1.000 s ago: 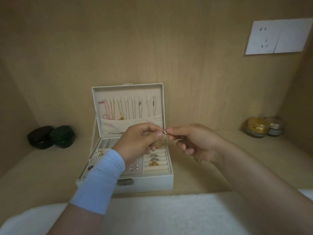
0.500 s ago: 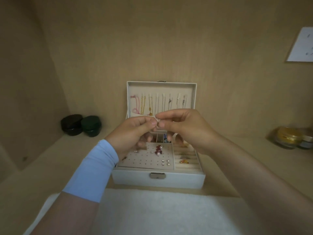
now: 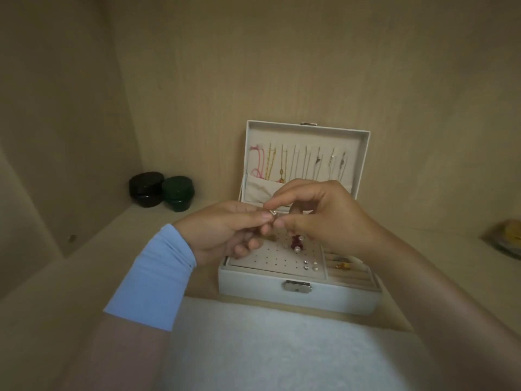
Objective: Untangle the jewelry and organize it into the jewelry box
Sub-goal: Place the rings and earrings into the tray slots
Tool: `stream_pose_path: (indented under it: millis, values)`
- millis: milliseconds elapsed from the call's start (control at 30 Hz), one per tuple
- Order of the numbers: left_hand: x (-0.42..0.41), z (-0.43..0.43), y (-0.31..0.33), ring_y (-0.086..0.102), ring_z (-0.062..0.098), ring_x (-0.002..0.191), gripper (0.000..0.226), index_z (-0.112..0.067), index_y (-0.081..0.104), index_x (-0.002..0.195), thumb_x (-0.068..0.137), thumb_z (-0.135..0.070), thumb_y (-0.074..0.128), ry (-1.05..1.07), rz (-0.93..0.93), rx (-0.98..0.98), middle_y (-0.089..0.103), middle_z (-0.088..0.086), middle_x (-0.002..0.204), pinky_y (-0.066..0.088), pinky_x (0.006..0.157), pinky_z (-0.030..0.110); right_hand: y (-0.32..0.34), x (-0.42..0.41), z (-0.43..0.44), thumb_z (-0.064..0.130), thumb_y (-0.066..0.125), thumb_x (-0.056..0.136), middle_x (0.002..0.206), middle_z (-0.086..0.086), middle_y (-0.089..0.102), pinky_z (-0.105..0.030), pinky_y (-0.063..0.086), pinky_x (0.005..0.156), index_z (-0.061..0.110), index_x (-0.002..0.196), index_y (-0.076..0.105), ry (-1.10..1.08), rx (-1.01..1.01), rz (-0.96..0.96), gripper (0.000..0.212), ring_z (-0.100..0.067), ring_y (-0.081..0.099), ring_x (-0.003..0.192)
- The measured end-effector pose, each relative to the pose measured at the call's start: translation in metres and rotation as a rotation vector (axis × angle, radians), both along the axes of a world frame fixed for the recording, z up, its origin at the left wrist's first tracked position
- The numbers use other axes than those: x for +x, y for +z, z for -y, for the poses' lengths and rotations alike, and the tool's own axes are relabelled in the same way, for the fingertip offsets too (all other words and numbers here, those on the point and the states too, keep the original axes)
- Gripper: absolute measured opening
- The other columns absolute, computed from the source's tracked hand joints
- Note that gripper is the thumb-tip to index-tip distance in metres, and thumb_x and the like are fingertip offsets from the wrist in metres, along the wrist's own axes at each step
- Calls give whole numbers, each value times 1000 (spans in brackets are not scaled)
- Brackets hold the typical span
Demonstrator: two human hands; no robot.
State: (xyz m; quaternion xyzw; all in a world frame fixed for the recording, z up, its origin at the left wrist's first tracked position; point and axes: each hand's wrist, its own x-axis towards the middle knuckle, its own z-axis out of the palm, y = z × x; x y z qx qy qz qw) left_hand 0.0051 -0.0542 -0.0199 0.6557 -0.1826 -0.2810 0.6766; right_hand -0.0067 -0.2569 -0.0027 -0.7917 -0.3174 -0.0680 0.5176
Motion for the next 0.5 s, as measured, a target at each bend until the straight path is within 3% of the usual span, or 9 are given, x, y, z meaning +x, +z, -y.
stream_pose_path:
  millis: [100, 233, 367, 500]
  values:
    - [1, -5, 1, 44, 7, 56, 19, -13, 59, 93, 86, -30, 60, 2, -34, -23, 48, -2, 73, 33, 44, 16, 6, 2, -5, -2, 78, 78, 91, -7, 72, -23, 51, 59, 12, 95, 79, 7, 2, 22, 22, -23, 62, 63]
    - [1, -6, 2, 44, 6, 57, 21, -13, 56, 96, 89, -31, 64, 8, -39, -46, 48, -2, 74, 34, 44, 16, 15, 4, -7, 8, 80, 78, 84, -1, 74, -27, 51, 56, 16, 91, 79, -39, -51, 61, 16, -30, 62, 60]
    - [0, -6, 5, 44, 6, 55, 15, -15, 59, 89, 86, -30, 61, 56, -73, -101, 53, -5, 71, 35, 44, 16, 16, 4, -10, 16, 77, 83, 82, 2, 74, -21, 49, 54, 16, 90, 78, -82, -74, 84, 7, -23, 63, 58]
    - [-1, -7, 4, 44, 6, 56, 14, -16, 64, 82, 91, -26, 60, 164, -27, -34, 58, -6, 67, 35, 46, 16, 14, 0, -16, 17, 77, 84, 67, 10, 72, -20, 47, 48, 15, 88, 78, -183, -18, 91, 4, -16, 61, 47]
